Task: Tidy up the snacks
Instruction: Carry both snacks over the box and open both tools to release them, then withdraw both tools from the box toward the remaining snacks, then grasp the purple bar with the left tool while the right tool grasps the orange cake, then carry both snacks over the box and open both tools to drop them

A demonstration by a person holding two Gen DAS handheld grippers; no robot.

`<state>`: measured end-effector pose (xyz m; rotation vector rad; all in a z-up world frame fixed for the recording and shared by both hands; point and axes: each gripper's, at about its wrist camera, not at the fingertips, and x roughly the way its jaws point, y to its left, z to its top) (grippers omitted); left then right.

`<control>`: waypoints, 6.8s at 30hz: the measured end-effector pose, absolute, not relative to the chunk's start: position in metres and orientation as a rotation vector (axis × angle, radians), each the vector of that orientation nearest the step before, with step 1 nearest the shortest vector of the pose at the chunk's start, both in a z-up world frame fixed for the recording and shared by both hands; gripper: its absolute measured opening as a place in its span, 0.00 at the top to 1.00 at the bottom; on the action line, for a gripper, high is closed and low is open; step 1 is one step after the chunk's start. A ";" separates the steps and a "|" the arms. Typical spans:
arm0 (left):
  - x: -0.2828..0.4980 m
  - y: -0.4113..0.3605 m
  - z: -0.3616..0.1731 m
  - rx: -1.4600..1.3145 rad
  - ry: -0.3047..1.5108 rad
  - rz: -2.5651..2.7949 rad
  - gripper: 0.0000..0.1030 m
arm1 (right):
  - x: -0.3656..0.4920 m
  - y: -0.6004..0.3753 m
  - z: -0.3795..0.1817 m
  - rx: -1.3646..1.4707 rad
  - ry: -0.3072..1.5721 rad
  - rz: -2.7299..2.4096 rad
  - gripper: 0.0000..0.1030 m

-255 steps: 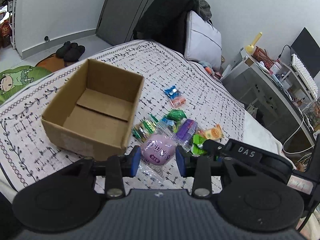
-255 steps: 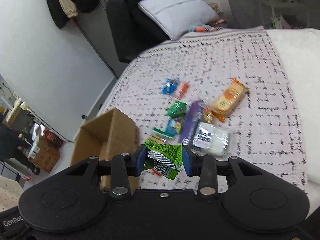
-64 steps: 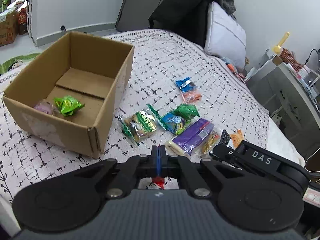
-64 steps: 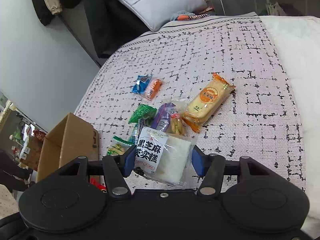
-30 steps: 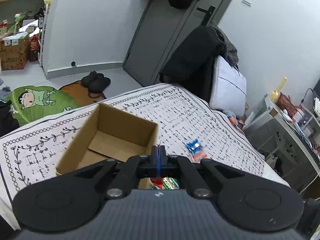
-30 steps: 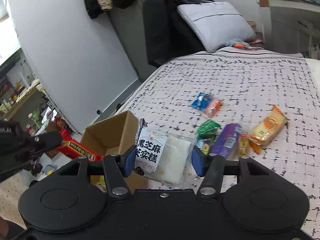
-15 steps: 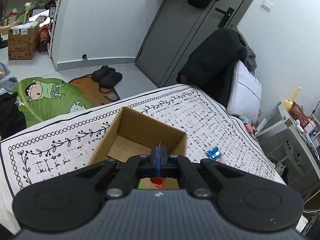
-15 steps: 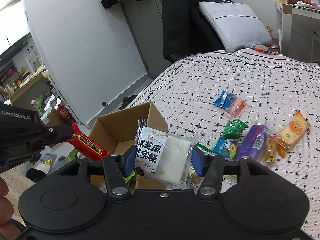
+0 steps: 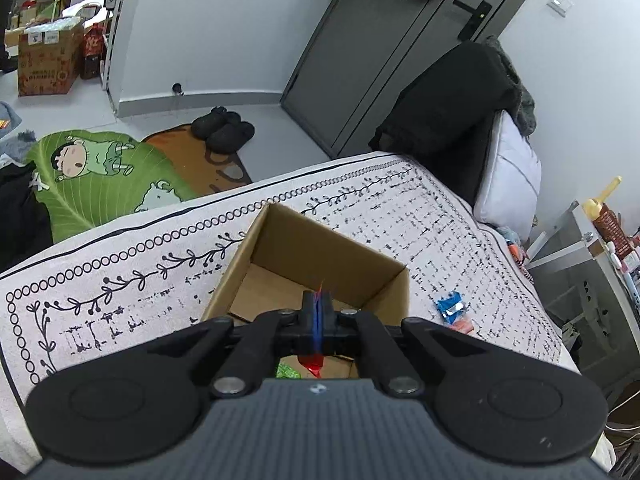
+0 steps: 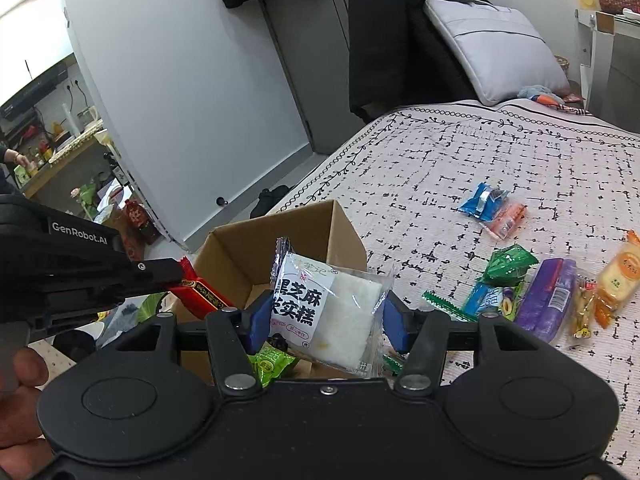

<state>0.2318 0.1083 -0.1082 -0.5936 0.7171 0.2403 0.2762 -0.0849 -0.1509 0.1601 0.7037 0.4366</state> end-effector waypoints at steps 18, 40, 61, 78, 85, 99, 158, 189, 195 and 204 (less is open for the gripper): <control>0.228 0.121 -0.100 -0.599 0.775 0.301 0.92 | 0.274 -0.071 -0.142 0.180 0.649 0.534 0.42; 0.193 0.080 -0.078 -0.500 0.796 0.347 0.20 | 0.255 -0.122 -0.119 0.205 0.630 0.406 0.19; 0.186 0.000 -0.083 -0.436 0.785 0.273 0.00 | 0.248 -0.213 -0.116 0.254 0.667 0.270 0.10; 0.204 -0.061 -0.111 -0.400 0.826 0.217 0.00 | 0.255 -0.272 -0.131 0.347 0.697 0.177 0.05; 0.220 -0.081 -0.128 -0.389 0.866 0.198 0.00 | 0.268 -0.293 -0.151 0.422 0.756 0.096 0.05; 0.258 -0.097 -0.161 -0.366 0.896 0.147 0.02 | 0.296 -0.310 -0.178 0.533 0.795 0.030 0.15; 0.229 -0.054 -0.124 -0.398 0.840 0.020 0.64 | 0.318 -0.245 -0.169 0.349 0.775 0.097 0.65; 0.183 0.114 -0.093 -0.569 0.714 0.195 0.64 | 0.256 -0.080 -0.109 0.083 0.628 0.403 0.65; 0.194 0.134 -0.103 -0.601 0.737 0.193 0.64 | 0.258 -0.055 -0.112 0.050 0.637 0.434 0.65; 0.213 0.141 -0.108 -0.611 0.739 0.160 0.61 | 0.267 -0.031 -0.120 0.016 0.691 0.447 0.54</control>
